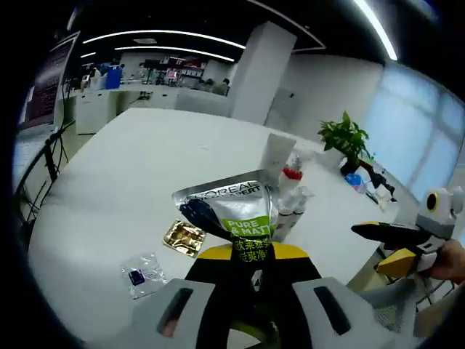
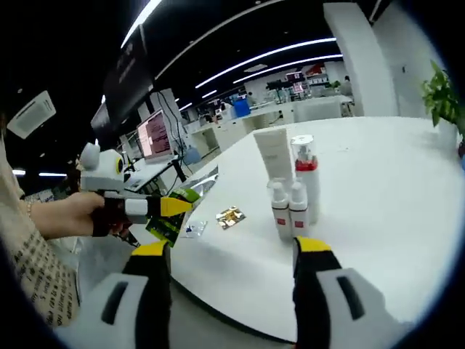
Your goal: Arrange the skincare products in the storage area until every visible bottle or jar stands upright without overlapping.
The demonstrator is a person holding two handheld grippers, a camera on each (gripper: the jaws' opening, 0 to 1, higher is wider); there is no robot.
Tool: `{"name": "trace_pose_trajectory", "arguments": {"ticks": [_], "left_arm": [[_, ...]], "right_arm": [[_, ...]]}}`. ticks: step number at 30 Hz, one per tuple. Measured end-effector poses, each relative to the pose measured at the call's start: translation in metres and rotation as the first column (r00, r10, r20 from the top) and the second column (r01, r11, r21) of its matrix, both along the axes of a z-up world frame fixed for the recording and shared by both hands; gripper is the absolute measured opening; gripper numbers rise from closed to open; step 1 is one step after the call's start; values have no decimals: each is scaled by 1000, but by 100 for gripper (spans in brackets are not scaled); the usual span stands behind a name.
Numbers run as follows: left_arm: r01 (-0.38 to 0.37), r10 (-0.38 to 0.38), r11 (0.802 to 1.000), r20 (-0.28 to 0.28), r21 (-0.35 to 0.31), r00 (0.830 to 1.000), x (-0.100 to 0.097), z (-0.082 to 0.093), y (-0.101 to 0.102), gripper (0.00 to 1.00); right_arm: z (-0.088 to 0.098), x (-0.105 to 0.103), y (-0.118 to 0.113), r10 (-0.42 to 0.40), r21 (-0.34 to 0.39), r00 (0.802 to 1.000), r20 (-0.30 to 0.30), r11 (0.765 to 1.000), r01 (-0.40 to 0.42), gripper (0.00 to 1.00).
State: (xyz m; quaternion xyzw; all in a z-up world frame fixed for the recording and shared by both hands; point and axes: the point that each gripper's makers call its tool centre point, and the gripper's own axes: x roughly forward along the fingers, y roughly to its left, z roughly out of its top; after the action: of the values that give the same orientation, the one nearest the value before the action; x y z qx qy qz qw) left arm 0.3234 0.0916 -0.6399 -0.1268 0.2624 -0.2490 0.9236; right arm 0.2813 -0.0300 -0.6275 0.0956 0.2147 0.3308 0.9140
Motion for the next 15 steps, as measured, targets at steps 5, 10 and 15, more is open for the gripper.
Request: {"name": "trace_pose_trajectory", "arguments": {"ticks": [5, 10, 15], "left_arm": [[99, -97, 995, 74, -20, 993, -11, 21, -4, 13], [193, -192, 981, 131, 5, 972, -25, 32, -5, 13], [260, -261, 965, 184, 31, 948, -39, 44, -8, 14]], "right_arm": [[27, -3, 38, 79, 114, 995, 64, 990, -86, 52], [51, -1, 63, 109, 220, 989, 103, 967, -130, 47], [64, 9, 72, 88, 307, 991, 104, 945, -116, 30]]}}
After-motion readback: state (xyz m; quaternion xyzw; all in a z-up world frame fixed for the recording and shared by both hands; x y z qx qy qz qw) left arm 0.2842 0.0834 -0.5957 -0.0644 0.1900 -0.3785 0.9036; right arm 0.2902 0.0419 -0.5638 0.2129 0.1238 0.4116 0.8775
